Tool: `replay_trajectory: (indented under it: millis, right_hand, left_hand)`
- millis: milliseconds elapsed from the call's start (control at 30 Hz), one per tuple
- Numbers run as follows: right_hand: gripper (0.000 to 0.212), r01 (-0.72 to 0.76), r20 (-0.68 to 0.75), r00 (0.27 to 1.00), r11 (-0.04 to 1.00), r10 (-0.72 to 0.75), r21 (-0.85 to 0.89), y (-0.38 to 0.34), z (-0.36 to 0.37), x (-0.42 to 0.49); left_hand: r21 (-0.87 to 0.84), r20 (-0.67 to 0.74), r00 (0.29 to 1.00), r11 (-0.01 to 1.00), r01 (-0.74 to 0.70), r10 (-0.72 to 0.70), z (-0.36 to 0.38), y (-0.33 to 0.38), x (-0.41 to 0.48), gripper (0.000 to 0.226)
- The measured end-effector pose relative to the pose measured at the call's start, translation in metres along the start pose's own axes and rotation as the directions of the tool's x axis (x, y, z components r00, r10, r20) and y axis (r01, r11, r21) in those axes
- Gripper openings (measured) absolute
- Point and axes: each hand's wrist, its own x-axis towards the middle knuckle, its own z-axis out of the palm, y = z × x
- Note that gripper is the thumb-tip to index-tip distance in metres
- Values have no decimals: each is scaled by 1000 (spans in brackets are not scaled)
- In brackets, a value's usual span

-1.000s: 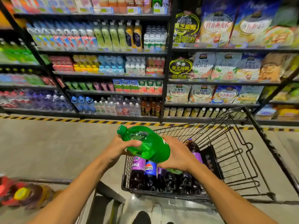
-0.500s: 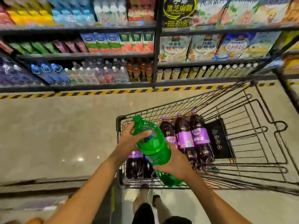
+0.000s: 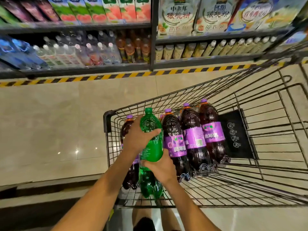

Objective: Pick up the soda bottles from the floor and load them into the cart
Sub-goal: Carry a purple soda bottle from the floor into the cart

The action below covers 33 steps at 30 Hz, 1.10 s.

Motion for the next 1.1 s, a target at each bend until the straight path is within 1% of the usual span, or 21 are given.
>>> replay_trajectory:
  millis: [33,100,133,167,233,267,333,400,467,500,533,567,600,633,667,733,800,933,1033,1100]
  right_hand:
    - [79,-20,0,1000,1000,20,8,1,4,3]
    - [78,-49,-8,999,999,49,-2,1,9,9]
    - [78,-58,-15,998,998,58,-13,1,12,11]
    - [79,-64,-21,998,997,63,-33,1,13,13]
    - [81,-71,-33,997,995,69,-76,0,15,17]
    - [82,-76,-37,997,993,73,-88,0,14,20]
    - [81,-89,-45,995,992,85,-93,0,14,23]
    - [77,-54,-101,994,994,44,-95,0,13,24]
    - [62,57,-205,975,991,-81,-121,0,8,24]
    - [53,108,-231,963,986,-136,-128,-1,4,25]
    - [48,143,-222,960,980,-171,-138,-3,-2,25]
    - [48,156,-191,964,975,-185,-158,-6,-10,26]
    - [50,152,-154,971,971,-181,-183,-9,-19,26]
    - [53,142,-128,977,968,-170,-205,-13,-29,27]
    - [56,132,-112,981,965,-161,-226,-17,-38,27]
    - [57,139,-85,982,944,-172,-299,-29,-56,24]
    - [56,174,-40,977,894,-209,-414,-41,-71,17]
    - [57,226,58,967,734,-246,-640,-68,-95,-5]
    - [59,278,129,953,628,-274,-727,-88,-114,-23]
    - [59,318,180,940,547,-290,-774,-104,-128,-35]
  left_hand:
    - [-5,25,1000,1000,5,-5,2,-3,4,86]
    - [-42,58,998,999,28,-25,4,-11,14,67]
    - [-66,73,997,997,27,-22,4,-13,18,63]
    - [-90,89,996,995,38,-30,3,-16,23,68]
    - [-125,122,990,989,79,-64,3,-21,31,93]
    - [-131,130,989,987,93,-75,3,-24,36,101]
    - [-137,149,985,984,112,-91,3,-26,45,106]
    - [-120,162,983,987,110,-90,5,-24,51,98]
    - [-48,155,984,995,91,-83,8,-22,54,79]
    - [16,130,990,998,61,-63,10,-22,53,69]
    - [133,85,996,991,4,-16,11,-21,53,63]
    - [324,50,998,944,-57,43,11,-20,52,60]
    - [513,46,994,851,-111,102,9,-15,49,59]
    - [641,60,988,754,-146,140,7,-12,46,57]
    - [687,84,984,706,-170,155,4,-7,43,56]
    - [704,134,973,673,-228,189,-8,3,36,56]
    - [729,160,964,633,-261,214,-20,11,25,56]
    - [777,197,957,561,-284,211,-38,28,-11,64]
    - [795,209,955,533,-291,209,-51,42,-37,66]
    - [807,178,959,525,-270,219,-61,53,-55,66]
